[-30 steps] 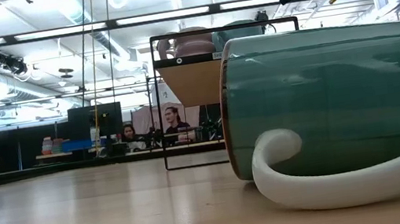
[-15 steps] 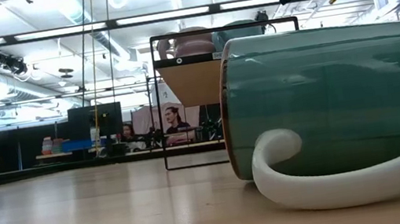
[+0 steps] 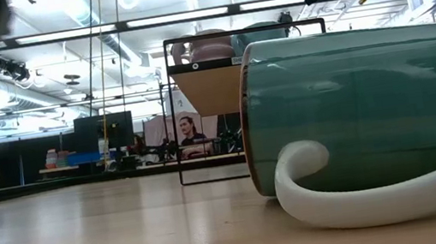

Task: Place coffee mugs
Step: Put the purple mug on the shelf

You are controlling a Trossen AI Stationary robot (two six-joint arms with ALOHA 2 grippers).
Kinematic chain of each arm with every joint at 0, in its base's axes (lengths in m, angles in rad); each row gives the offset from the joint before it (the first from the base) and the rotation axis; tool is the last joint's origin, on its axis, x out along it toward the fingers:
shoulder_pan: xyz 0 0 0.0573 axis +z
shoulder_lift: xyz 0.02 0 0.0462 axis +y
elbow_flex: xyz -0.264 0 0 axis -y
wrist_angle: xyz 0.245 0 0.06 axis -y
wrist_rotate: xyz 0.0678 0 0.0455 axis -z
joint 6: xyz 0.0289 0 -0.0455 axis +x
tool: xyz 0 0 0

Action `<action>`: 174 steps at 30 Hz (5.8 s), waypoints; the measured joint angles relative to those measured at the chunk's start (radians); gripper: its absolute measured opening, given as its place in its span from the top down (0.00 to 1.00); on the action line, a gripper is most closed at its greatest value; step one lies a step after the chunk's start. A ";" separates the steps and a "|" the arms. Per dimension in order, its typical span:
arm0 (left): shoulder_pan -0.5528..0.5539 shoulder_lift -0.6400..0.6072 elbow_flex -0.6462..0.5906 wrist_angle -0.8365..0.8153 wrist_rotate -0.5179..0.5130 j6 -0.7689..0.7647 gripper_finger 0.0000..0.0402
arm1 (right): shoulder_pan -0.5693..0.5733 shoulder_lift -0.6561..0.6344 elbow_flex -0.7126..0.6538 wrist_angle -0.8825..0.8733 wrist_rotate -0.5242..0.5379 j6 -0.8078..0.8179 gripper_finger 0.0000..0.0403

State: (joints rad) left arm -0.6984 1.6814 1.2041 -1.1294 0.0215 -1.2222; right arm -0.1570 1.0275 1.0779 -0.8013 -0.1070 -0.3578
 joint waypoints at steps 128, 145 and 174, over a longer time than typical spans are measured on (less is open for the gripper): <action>0.247 0.024 -0.008 0.231 -0.336 0.433 0.63 | 0.000 0.000 0.000 0.008 0.000 0.026 0.67; 0.254 0.034 -0.008 0.241 -0.336 0.422 0.81 | 0.000 0.000 0.000 0.008 0.000 0.026 0.68; 0.275 0.031 0.551 -0.028 -0.121 0.644 0.94 | 0.000 0.000 0.000 0.008 0.000 0.026 0.68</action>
State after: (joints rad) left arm -0.4237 1.7123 1.7550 -1.1570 -0.0995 -0.5784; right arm -0.1570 1.0275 1.0775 -0.7937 -0.1070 -0.3313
